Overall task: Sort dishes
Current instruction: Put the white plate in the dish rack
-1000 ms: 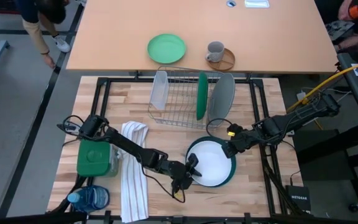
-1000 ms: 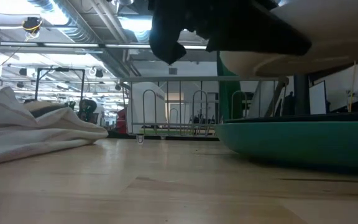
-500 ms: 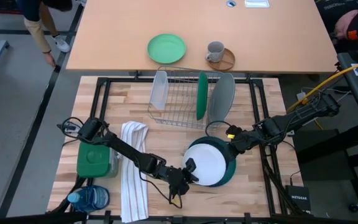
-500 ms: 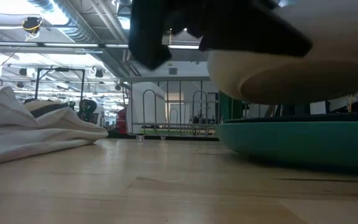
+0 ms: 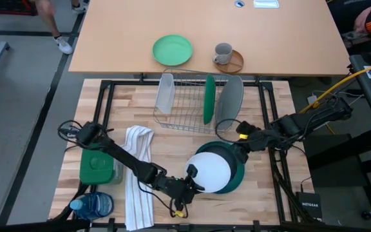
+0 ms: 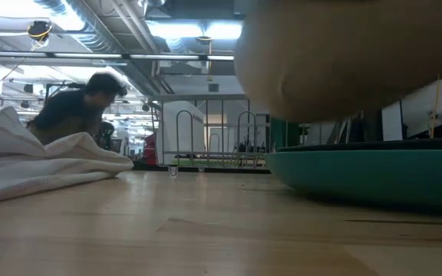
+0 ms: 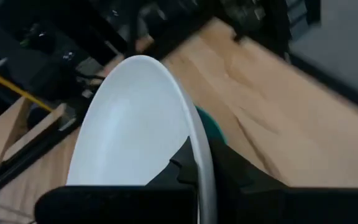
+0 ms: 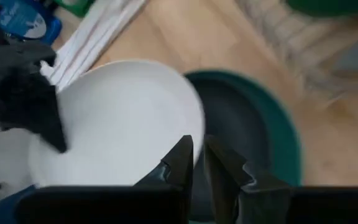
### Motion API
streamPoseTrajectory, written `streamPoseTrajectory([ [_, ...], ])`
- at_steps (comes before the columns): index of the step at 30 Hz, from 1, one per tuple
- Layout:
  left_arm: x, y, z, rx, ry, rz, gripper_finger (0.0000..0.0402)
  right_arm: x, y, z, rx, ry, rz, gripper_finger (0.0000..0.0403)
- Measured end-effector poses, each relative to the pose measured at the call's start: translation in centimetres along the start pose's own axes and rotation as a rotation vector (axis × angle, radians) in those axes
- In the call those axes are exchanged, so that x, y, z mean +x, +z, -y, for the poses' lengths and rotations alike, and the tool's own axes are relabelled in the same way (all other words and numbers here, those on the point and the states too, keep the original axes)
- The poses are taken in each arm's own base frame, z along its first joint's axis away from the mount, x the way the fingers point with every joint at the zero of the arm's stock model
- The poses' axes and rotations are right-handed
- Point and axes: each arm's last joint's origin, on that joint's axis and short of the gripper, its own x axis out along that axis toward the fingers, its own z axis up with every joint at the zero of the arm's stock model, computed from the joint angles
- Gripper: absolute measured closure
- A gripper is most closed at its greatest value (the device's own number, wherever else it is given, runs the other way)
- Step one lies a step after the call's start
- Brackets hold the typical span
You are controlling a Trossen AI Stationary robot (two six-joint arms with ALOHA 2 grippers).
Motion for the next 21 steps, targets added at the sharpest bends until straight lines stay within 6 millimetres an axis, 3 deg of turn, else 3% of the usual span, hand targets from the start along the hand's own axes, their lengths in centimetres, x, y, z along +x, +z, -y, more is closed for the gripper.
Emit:
streamPoseTrajectory([
  [7,-4.6,3.1,-3.9,-0.194,0.095,0.037,0.0396,-3.6,1.9,-0.6,-0.113,-0.076,0.128,0.0361],
  [13,-10.4,5.4,-8.4,-0.402,0.241,0.087,0.0396,-6.1,3.0,-0.6,-0.187,-0.138,0.237,0.0361],
  [17,-14.0,6.0,-10.9,-0.546,0.379,0.115,0.0396,-7.3,3.2,0.0,-0.22,-0.184,0.32,0.0361],
  [21,-16.6,5.3,-13.5,-0.729,0.503,0.101,0.0396,-8.0,3.2,0.7,-0.247,-0.241,0.381,0.0361],
])
